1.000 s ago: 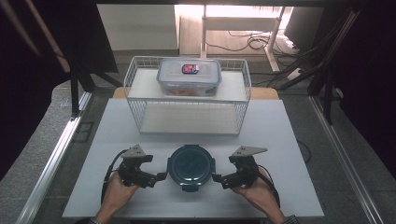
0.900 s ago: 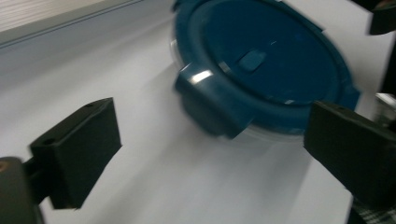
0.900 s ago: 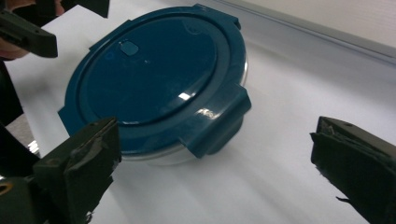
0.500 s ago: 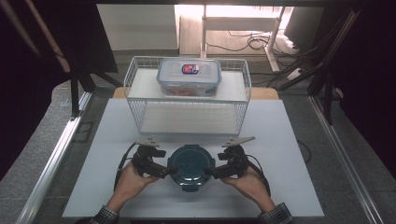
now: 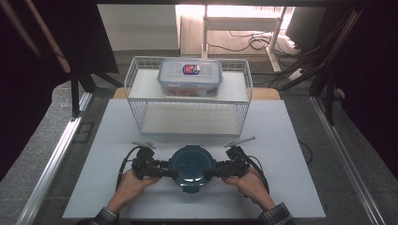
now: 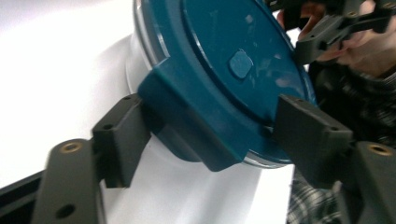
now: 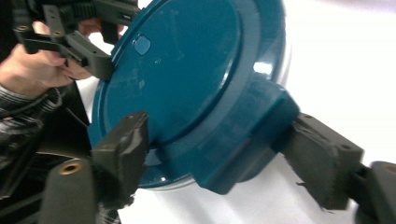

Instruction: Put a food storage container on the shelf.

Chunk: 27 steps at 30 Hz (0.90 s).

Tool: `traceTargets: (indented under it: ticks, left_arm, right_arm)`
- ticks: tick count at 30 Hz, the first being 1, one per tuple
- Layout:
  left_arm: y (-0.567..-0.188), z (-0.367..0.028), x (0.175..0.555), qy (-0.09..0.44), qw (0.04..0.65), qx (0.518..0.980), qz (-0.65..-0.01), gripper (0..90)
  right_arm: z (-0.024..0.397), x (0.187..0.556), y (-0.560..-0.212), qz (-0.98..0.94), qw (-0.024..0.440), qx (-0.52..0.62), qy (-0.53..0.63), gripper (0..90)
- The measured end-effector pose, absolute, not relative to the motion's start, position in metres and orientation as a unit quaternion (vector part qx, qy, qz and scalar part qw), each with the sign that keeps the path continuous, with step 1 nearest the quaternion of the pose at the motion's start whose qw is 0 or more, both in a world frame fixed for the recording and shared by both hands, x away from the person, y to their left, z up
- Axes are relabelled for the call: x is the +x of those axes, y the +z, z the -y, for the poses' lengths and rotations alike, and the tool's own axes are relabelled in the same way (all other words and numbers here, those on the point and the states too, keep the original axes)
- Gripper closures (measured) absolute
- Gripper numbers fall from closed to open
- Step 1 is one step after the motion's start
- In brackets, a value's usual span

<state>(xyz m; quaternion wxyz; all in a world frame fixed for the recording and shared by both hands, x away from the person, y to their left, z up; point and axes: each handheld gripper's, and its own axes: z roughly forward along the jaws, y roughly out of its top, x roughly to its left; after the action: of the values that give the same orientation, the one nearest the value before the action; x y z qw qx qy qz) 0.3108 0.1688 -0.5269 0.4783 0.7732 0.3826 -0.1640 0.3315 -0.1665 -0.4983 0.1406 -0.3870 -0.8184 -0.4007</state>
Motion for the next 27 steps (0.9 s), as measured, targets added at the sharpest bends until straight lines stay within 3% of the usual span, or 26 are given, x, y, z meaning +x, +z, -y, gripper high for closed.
traceTargets:
  ticks: [10,23,27]
  left_arm:
    - [-0.528,-0.182,0.294,-0.200,0.511,0.731,-0.406,50.2]
    - [-0.515,-0.178,0.273,-0.158,0.538,0.719,-0.411,57.4]
    - [-0.509,-0.178,0.277,-0.139,0.543,0.720,-0.409,57.7]
  right_arm:
    - [0.185,0.320,-0.492,0.793,0.170,-0.405,-0.422,49.5]
    - [0.190,0.294,-0.483,0.781,0.147,-0.426,-0.433,55.9]
    - [0.190,0.294,-0.478,0.790,0.113,-0.410,-0.441,57.0]
